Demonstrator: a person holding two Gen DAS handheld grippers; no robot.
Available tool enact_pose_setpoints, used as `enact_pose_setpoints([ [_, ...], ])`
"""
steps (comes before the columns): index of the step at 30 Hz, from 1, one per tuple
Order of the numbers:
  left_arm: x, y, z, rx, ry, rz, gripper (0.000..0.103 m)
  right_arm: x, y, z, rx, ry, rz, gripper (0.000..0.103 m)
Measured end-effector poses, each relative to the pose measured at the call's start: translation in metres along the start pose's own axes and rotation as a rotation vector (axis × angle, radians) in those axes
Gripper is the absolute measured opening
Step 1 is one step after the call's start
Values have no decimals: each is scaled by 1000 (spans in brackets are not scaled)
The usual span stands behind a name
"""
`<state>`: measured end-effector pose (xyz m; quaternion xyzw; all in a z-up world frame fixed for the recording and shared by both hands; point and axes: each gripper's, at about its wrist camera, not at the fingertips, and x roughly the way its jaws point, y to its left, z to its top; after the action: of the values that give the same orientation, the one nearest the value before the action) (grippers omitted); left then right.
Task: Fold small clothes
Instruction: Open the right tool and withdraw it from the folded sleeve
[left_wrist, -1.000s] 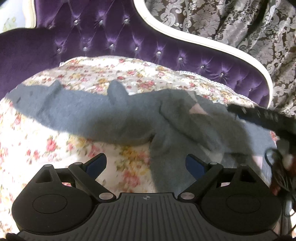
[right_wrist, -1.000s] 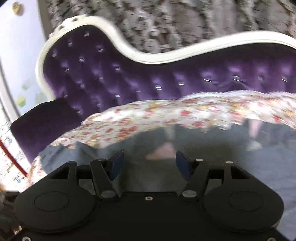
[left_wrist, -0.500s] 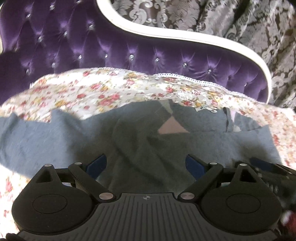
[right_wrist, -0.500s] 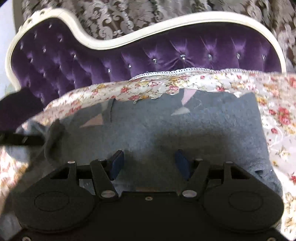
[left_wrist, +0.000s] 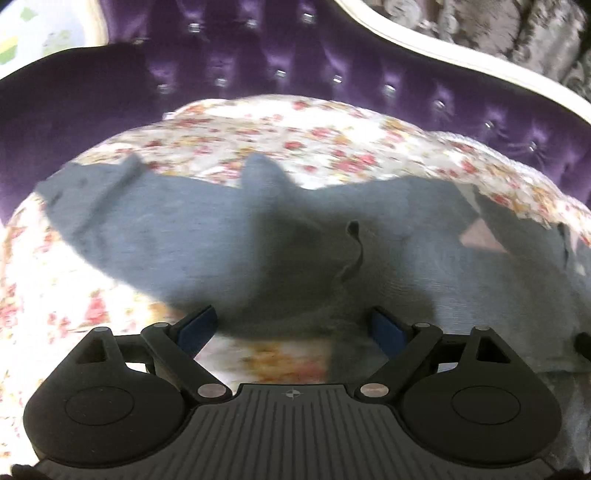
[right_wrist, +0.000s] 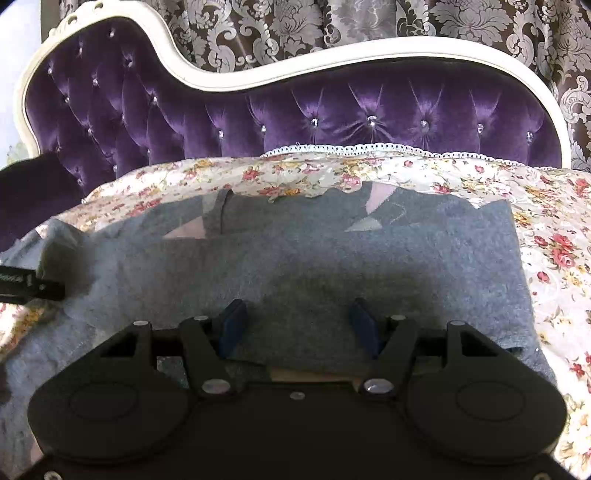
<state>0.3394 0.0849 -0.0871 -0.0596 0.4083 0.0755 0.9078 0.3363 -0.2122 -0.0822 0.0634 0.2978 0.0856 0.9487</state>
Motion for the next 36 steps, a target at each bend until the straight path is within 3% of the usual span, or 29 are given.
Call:
enact_pose_setpoints([
  [5, -21, 8, -2, -36, -30, -87, 89, -28, -11, 10, -25, -92, -4, 66],
  [8, -26, -6, -7, -2, -46, -171, 89, -39, -33, 20, -30, -108, -59, 66],
  [12, -20, -36, -15, 85, -13, -277, 89, -35, -78, 30, 57, -97, -149, 66],
  [16, -7, -61, -31, 192, 7, -260, 89, -21, -106, 35, 128, -36, -178, 66],
  [18, -6, -73, -39, 282, -34, -208, 91, -12, -112, 36, 142, -12, -179, 66],
  [20, -8, -74, -43, 300, -57, -201, 91, -6, -115, 36, 155, 8, -163, 66],
  [22, -7, -72, -41, 281, -51, -212, 91, 0, -118, 35, 177, 27, -158, 48],
  [23, -8, -71, -41, 270, -47, -217, 90, 3, -119, 34, 189, 41, -147, 10],
  [25, -12, -65, -38, 239, -42, -231, 90, 2, -118, 33, 189, 40, -144, 13],
  [29, -17, -58, -34, 192, -80, -251, 90, -5, -130, 32, 189, 52, -223, 12],
  [32, -6, -60, -33, 187, -46, -228, 90, -3, -138, 28, 204, 69, -217, 12],
  [34, -3, -65, -36, 227, -67, -205, 91, -6, -136, 31, 214, 61, -214, 27],
  [36, -3, -69, -41, 275, -80, -188, 93, -17, -134, 35, 241, 21, -209, 29],
])
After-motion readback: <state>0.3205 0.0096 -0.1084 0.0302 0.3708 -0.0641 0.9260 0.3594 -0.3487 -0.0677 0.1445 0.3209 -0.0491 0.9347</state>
